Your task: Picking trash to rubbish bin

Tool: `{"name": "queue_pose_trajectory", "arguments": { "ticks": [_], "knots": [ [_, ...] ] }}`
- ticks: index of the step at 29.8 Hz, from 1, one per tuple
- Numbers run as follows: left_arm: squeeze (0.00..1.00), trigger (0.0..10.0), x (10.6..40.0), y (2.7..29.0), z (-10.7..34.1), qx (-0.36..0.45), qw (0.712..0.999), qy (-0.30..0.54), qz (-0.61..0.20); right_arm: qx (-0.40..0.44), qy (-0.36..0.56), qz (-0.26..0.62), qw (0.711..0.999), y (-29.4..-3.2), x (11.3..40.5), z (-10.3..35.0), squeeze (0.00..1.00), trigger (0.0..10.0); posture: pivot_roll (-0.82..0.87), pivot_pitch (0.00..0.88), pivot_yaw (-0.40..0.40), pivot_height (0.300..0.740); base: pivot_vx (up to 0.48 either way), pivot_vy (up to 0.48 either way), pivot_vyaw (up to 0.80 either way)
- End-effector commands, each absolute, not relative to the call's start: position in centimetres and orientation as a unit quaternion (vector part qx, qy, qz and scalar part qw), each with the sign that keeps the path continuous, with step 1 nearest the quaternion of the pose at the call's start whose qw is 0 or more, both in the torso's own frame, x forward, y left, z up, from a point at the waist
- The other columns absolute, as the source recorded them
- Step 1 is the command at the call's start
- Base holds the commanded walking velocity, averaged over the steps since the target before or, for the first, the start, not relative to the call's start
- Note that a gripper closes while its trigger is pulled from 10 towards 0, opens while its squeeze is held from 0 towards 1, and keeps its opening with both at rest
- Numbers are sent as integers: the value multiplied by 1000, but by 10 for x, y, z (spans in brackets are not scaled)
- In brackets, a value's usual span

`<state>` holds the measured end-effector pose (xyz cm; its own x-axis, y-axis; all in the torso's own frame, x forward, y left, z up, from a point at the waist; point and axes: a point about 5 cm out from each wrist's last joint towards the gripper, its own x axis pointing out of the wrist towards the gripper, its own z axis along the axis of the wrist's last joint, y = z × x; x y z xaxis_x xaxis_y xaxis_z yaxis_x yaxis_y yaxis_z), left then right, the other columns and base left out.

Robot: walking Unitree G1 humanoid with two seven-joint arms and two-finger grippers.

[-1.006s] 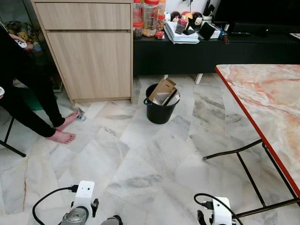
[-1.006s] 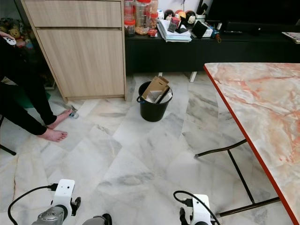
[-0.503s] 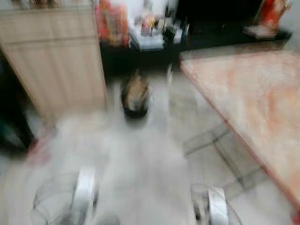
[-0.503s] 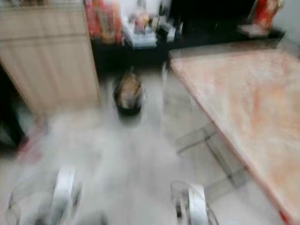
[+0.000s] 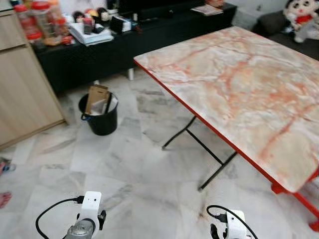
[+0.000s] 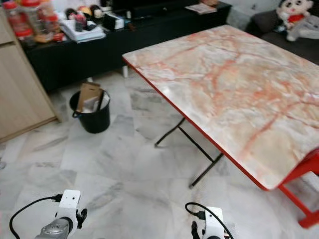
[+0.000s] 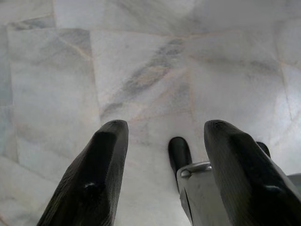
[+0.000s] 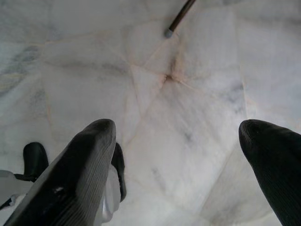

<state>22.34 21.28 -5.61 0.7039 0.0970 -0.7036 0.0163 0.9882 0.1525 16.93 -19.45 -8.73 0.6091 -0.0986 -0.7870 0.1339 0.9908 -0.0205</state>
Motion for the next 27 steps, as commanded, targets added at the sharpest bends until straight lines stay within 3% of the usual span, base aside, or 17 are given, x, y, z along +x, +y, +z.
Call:
{"name": "queue_pose_trajectory", "arguments": {
  "ticks": [1, 27],
  "knots": [
    [0, 10000, 219, 214, -59, 76, 916, 394, 20, 26, 439, -78, 895, -196, 169, -88, 0, 10000, 107, 141, -72, 740, 0, 0, -769],
    [0, 10000, 220, 214, -58, 93, 913, 397, 7, 36, 443, -90, 891, -194, 167, -89, 0, 10000, 105, 130, -53, 740, 0, 0, -769]
  ]
}}
